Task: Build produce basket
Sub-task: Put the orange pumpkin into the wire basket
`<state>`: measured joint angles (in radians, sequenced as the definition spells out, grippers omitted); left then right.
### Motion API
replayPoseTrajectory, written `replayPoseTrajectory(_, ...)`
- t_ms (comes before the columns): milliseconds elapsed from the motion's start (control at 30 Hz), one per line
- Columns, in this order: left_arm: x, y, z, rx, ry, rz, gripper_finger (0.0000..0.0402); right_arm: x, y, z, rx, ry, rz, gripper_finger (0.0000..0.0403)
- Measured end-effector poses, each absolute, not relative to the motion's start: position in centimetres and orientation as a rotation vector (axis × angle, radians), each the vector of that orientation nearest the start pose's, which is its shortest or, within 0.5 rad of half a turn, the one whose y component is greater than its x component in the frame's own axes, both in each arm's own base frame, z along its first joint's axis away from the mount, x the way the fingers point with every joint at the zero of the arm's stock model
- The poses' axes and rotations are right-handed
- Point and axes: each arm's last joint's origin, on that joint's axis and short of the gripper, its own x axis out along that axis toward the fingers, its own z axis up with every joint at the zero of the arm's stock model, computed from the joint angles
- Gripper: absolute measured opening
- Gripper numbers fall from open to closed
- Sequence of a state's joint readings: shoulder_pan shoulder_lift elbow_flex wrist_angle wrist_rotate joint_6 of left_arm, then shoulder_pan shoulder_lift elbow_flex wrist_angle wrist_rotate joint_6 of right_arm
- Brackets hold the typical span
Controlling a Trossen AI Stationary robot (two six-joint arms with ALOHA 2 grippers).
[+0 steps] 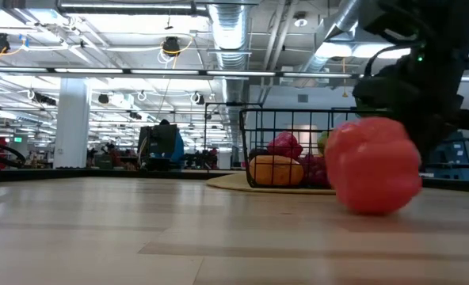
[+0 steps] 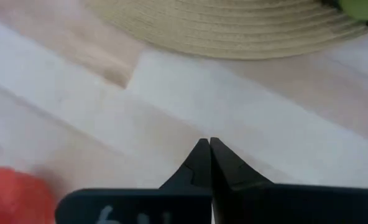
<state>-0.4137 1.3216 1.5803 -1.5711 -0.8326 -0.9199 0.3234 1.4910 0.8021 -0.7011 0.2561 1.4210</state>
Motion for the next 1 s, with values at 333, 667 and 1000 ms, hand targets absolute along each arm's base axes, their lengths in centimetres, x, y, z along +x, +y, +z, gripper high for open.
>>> replayPoseTrajectory(333, 19.0, -6.0, 39.6, -0.053, 0.78, 0.774, 0.0, 24.2, 8.0, 17.6, 0.822, 1.107, -0.709, 0.0013)
replayPoseTrajectory(667, 19.0, -6.0, 39.6, -0.06, 0.777, 0.776, 0.0, 24.4, 8.0, 17.9, 0.793, 1.088, -0.701, 0.0007)
replayPoseTrajectory(1000, 19.0, -6.1, 39.5, -0.077, 0.805, 0.754, 0.0, 24.8, 8.1, 18.1, 0.759, 1.074, -0.64, 0.0002)
